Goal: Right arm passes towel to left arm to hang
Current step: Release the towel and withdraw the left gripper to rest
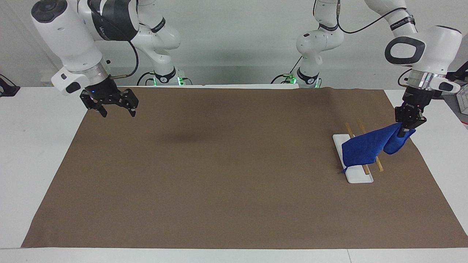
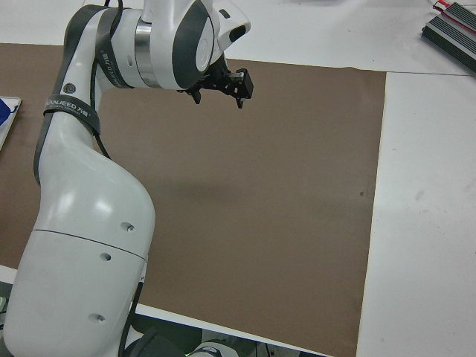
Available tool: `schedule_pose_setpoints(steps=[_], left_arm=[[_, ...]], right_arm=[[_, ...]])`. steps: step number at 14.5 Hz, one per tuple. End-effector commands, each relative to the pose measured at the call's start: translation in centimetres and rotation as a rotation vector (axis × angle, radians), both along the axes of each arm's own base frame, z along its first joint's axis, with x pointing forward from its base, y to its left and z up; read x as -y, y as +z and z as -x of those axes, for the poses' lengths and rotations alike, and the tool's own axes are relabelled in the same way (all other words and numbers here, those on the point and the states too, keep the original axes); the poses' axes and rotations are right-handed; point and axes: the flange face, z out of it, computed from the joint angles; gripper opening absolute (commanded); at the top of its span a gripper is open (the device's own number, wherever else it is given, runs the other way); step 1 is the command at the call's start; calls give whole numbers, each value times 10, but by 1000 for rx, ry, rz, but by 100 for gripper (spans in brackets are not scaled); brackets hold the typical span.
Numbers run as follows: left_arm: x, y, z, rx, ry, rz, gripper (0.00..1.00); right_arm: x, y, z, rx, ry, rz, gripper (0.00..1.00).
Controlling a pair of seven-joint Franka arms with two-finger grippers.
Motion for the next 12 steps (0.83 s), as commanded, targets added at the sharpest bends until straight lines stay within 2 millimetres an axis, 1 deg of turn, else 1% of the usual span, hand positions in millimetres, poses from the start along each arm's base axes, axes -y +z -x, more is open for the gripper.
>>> schedule_pose_setpoints(steps=[1, 3, 5, 7, 9, 11, 12], left_arm=[[-12, -12, 3, -12, -19, -35, 0], [-13, -24, 0, -3, -7, -48, 0], [-20, -39, 5, -8, -11, -68, 0], [-21, -55, 12, -19, -60, -100, 0], [-21, -61, 15, -23, -77, -112, 0], [-39, -62, 19, -17, -106, -147, 0], [-45, -66, 20, -22, -120, -157, 0]], right_arm=[[0, 4, 1, -8, 3, -3, 100], [0, 4, 1, -8, 3, -3, 100], [0, 3, 1, -11, 3, -3, 100], [0, 3, 1, -11, 3, -3, 100], [0, 3, 1, -11, 1, -3, 100], [0, 4, 1, -9, 1, -3, 100], [2, 4, 1, -9, -2, -1, 100]])
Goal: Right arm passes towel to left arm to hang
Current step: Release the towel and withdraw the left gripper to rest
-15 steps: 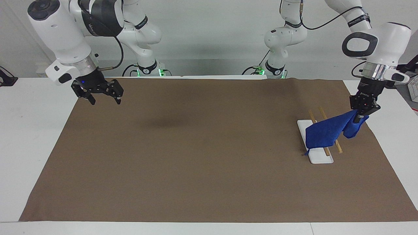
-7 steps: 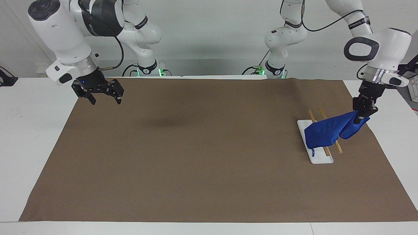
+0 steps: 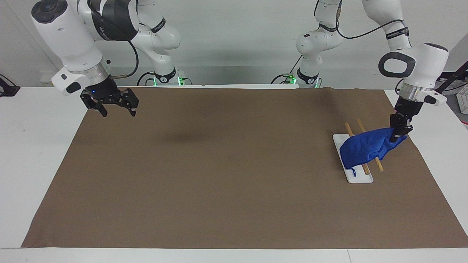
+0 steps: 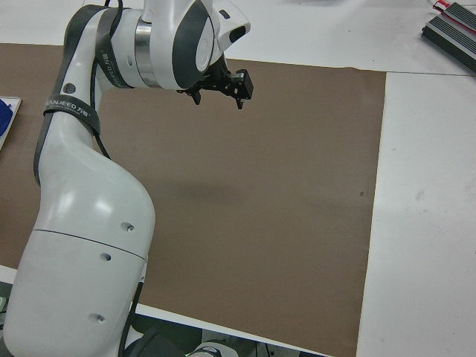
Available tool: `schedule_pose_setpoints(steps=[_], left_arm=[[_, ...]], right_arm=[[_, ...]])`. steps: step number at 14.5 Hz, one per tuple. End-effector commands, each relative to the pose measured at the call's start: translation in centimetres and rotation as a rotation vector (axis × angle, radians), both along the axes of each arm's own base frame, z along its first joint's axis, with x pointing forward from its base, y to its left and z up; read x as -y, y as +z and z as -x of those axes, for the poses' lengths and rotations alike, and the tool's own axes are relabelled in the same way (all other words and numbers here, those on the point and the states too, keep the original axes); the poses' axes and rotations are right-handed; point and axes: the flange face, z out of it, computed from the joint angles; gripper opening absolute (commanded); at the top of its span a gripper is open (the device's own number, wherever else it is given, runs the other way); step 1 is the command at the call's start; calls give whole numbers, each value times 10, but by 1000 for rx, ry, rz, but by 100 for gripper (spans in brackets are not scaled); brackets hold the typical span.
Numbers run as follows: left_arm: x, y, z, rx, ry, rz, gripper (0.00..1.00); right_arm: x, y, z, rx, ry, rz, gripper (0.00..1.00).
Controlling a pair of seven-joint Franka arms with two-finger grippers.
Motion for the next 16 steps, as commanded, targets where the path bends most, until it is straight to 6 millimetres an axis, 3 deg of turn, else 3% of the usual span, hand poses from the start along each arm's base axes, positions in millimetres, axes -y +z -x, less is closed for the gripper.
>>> schedule_pose_setpoints(steps=[1, 6, 8, 11, 13, 14, 15, 16], left_arm=[[-15, -6, 7, 5, -32, -50, 0], [-18, -8, 6, 5, -39, -57, 0], [-38, -5, 7, 13, -20, -69, 0], [-35, -7, 7, 7, -16, -64, 1], [-32, -6, 6, 8, -23, -63, 10], [-32, -6, 6, 8, -22, -63, 23], [-31, -6, 6, 7, -15, -58, 26], [-30, -6, 5, 8, -14, -57, 48]], right_arm=[[6, 4, 1, -5, -11, -3, 100], [19, 4, 1, -5, -33, -6, 100], [18, 4, 1, -5, -31, -6, 100], [18, 4, 1, -5, -36, -6, 100], [18, 4, 1, -5, -34, -6, 100], [19, 4, 1, -5, -37, -6, 100], [19, 4, 1, -5, -37, -6, 100], [20, 4, 1, -7, -39, -6, 100]])
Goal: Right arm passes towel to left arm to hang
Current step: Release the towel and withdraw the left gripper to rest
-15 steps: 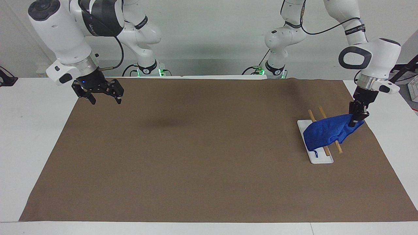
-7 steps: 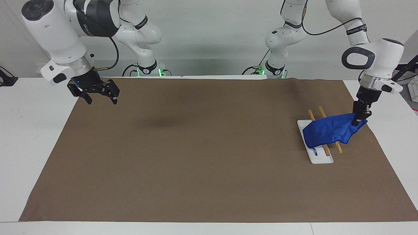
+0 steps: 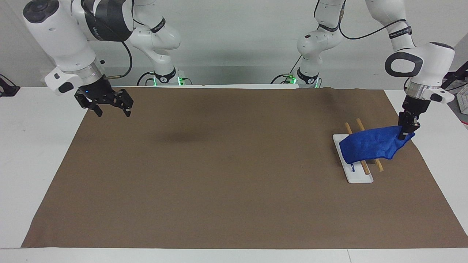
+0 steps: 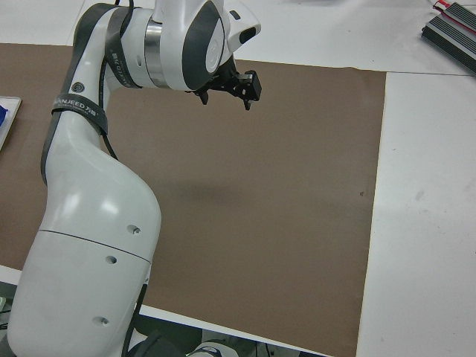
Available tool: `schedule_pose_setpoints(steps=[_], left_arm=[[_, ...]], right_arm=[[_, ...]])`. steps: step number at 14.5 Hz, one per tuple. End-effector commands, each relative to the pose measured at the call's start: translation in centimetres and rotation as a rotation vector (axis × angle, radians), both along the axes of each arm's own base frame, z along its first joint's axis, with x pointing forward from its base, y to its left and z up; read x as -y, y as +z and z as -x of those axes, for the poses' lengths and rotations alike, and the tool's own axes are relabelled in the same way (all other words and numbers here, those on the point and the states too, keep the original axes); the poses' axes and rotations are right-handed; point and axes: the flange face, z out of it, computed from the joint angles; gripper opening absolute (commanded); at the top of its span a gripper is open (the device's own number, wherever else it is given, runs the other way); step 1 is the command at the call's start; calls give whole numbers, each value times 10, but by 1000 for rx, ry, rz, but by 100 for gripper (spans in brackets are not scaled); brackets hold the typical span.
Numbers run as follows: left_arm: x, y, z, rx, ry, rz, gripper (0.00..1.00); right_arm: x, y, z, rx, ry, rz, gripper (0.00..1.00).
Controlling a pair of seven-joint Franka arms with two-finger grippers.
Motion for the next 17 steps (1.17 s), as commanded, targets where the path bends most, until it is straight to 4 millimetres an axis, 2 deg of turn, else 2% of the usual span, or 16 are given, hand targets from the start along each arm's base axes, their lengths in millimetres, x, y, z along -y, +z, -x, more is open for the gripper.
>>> schedule_pose_setpoints(steps=[1, 3, 5, 8, 10, 15, 17], left_arm=[[2, 1, -4, 6, -1, -15, 97], [0, 7, -5, 11, -9, -19, 100], [-3, 23, -12, -1, -46, -42, 100], [2, 70, -33, -103, -194, -136, 100], [9, 105, -44, -165, -269, -196, 100], [69, 172, -49, -282, -440, -228, 100], [96, 189, -45, -328, -523, -234, 100]], right_arm=[[3, 3, 1, -7, -9, -6, 100], [5, 3, 1, -7, -13, -6, 100], [5, 4, 2, -5, -13, -6, 100], [5, 18, 9, 23, -21, -4, 100], [4, 15, 12, 16, -18, -4, 100], [6, 13, 14, 8, -21, -4, 100], [3, 13, 15, 4, -15, -5, 100]])
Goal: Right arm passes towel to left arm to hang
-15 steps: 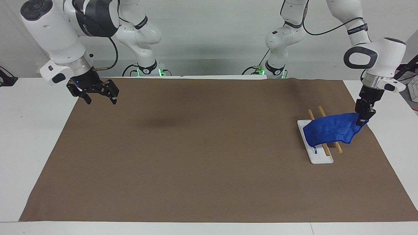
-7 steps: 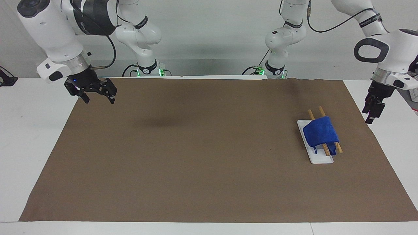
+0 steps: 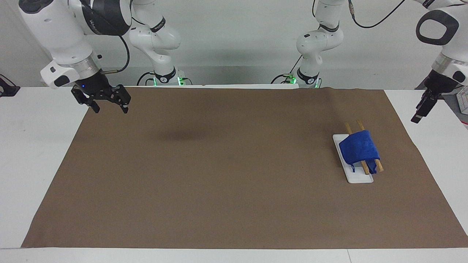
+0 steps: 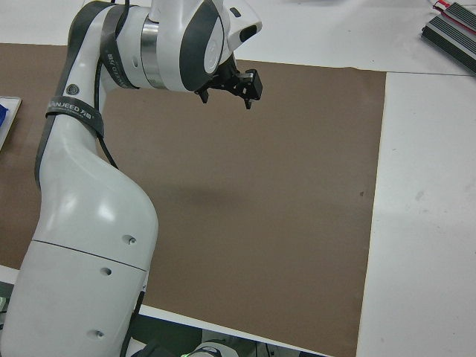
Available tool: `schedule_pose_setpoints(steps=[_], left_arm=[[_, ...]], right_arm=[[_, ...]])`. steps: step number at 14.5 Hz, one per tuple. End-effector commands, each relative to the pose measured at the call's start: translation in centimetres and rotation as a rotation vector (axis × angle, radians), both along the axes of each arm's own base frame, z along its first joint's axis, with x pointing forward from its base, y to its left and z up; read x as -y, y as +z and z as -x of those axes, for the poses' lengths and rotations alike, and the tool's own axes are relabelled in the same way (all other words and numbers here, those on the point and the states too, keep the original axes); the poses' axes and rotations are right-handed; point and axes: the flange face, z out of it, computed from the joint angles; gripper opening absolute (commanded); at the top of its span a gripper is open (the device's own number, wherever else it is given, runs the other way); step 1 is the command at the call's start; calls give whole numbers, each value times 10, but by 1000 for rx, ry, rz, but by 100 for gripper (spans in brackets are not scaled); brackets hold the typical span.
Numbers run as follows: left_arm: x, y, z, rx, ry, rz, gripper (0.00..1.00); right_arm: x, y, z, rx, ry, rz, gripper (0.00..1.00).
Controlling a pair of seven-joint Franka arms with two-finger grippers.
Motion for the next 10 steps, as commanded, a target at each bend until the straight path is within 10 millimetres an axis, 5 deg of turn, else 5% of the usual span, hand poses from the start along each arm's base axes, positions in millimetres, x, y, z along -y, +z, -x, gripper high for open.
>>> schedule_pose_setpoints(steps=[1, 3, 6, 10], left_arm=[[37, 21, -2, -93, -146, -36, 100], [77, 32, 5, -149, -269, -49, 100], [101, 29, 16, -253, -501, -55, 100], [113, 30, 18, -304, -574, -46, 100]], right_arm=[[-3, 1, 7, -10, -3, -6, 100], [-4, 2, 8, -8, -1, -5, 100], [-3, 2, 8, -8, -3, -5, 100], [-3, 1, 7, -10, -3, -6, 100]])
